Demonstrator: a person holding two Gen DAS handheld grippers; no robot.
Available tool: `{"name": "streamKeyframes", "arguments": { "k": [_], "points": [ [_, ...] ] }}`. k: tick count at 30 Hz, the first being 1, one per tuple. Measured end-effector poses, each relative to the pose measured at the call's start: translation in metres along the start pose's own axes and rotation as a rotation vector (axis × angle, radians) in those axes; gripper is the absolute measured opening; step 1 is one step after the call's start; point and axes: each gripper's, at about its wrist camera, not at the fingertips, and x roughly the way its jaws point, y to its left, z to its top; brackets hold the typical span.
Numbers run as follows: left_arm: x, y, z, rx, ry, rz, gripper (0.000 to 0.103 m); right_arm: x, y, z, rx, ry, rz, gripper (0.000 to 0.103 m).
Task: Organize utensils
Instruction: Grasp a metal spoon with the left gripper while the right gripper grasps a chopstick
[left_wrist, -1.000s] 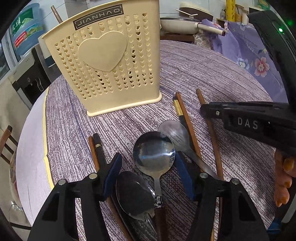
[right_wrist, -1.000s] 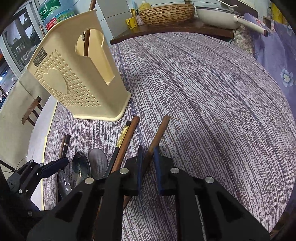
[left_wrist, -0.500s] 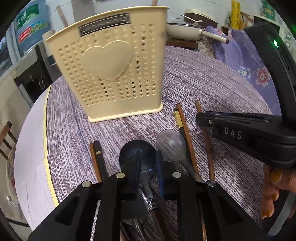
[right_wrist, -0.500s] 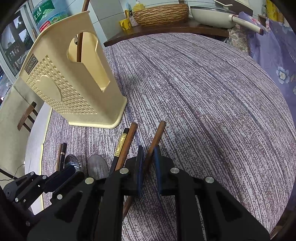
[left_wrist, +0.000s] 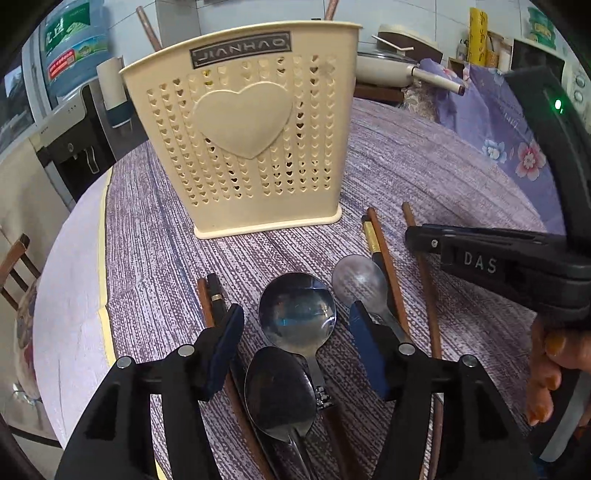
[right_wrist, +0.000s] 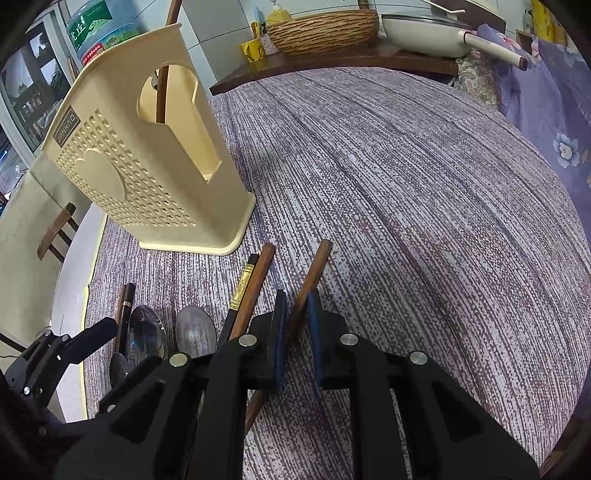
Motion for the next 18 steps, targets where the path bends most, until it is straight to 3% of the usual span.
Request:
{"name": "streamKeyframes", "arguments": {
  "k": [13,18],
  "points": [
    [0.016,-0.002,0.001,0.0,0.037,-0.01,0.059,0.0,-0.002,0.001,0.0,0.001,0.008,0.013],
    [0.019,0.0,0.005,-0.022,0.047,-0.038,0.047,0.002,-0.002,0.005,0.001,0.006,0.001,0.013]
  ]
}}
